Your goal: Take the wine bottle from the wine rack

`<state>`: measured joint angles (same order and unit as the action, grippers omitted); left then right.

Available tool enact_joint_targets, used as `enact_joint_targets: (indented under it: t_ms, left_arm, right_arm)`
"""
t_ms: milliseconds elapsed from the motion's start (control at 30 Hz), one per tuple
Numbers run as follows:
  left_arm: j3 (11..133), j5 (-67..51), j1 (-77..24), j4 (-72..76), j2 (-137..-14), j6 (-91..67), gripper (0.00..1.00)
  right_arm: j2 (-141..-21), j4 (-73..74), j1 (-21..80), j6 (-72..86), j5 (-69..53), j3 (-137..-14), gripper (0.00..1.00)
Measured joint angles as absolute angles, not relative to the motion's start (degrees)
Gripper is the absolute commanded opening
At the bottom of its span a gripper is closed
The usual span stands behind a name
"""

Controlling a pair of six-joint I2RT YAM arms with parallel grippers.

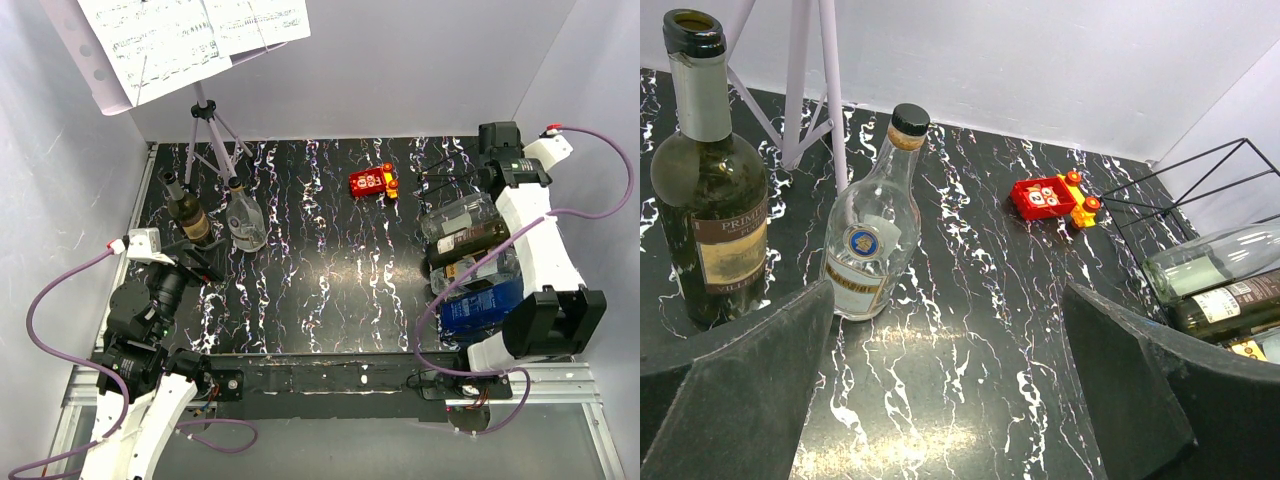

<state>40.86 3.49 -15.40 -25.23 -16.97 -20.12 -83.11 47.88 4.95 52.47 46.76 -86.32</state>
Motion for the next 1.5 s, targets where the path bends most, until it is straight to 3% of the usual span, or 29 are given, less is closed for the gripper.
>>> enact_joint_targets:
  t_ms: [533,700,933,1133,1367,1500]
  left_arm:
    - [40.9,3.4,-15.4,-25.2,-17.0,-20.1,0.98]
    - [40.9,3.4,-15.5,-25.2,-17.0,-20.1,0.98]
    - [40.9,3.4,-15.5,-25.2,-17.0,-20.1,0.98]
    - [40.9,3.4,-15.5,-25.2,-17.1,-20.1,0.98]
    - [40.9,3.4,-15.5,-25.2,-17.2,-20.1,0.98]
    - [40.9,3.4,-15.5,-25.2,-17.3,-20.1,0.98]
  right_arm:
    - [-92.9,45.5,-2.0,54.3,45.3,-88.4,0.7]
    - [-95.3,43.3,-3.6,54.2,44.7,-88.4,0.66]
    - [-96.2,40.1,-5.2,54.1,43.6,-88.0,0.54]
    - [-95.7,36.7,-6.2,54.4,43.1,-85.3,0.35]
    - [-94.1,32.9,-6.5,52.7,41.5,-82.8,0.03]
    - [-91.8,29.1,-6.5,50.5,39.5,-80.1,0.01]
